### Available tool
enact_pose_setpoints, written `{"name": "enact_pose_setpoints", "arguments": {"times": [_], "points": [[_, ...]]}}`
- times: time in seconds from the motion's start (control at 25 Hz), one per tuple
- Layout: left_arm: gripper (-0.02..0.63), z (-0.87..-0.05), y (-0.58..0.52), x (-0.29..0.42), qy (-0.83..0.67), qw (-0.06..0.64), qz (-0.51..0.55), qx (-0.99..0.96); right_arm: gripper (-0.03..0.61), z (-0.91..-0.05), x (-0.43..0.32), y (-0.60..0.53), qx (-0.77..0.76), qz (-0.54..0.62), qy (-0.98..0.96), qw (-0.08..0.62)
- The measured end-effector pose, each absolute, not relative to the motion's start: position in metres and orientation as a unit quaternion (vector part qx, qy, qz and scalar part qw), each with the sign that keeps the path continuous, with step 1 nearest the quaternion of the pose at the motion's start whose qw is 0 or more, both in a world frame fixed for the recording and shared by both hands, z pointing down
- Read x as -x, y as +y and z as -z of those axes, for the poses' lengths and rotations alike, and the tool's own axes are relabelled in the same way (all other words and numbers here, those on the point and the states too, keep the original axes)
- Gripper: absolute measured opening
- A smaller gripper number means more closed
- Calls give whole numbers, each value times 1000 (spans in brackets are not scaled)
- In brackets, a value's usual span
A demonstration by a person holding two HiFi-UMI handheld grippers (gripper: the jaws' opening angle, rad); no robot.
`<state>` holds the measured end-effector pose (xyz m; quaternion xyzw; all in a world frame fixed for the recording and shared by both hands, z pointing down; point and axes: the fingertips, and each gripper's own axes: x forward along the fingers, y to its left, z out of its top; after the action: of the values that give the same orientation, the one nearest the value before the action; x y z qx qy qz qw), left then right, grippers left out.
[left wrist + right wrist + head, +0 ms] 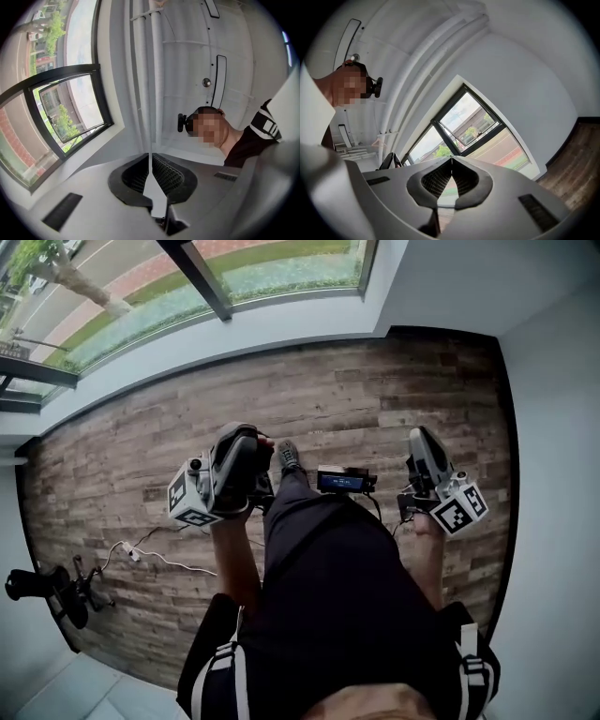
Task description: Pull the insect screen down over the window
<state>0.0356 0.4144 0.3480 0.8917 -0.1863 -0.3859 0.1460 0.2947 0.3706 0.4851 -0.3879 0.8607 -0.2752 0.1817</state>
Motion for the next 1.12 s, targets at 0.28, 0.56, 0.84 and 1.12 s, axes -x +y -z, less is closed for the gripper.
{"name": "enact_pose_setpoints", "arguments": {"times": [0.28,0.56,0.84,1.12], "points": [[26,-361,335,22,-204,176,410,-871,8,-484,-246,304,404,294,855,139],[26,-372,252,100,-230,184,429,-854,8,-469,-173,221,410,282,860,113],[26,-378,204,144,-241,184,407,-861,8,-472,-154,185,453,267,845,101],[26,-386,170,181,-264,175,389,-865,8,-485,-124,150,461,269,840,96]]}}
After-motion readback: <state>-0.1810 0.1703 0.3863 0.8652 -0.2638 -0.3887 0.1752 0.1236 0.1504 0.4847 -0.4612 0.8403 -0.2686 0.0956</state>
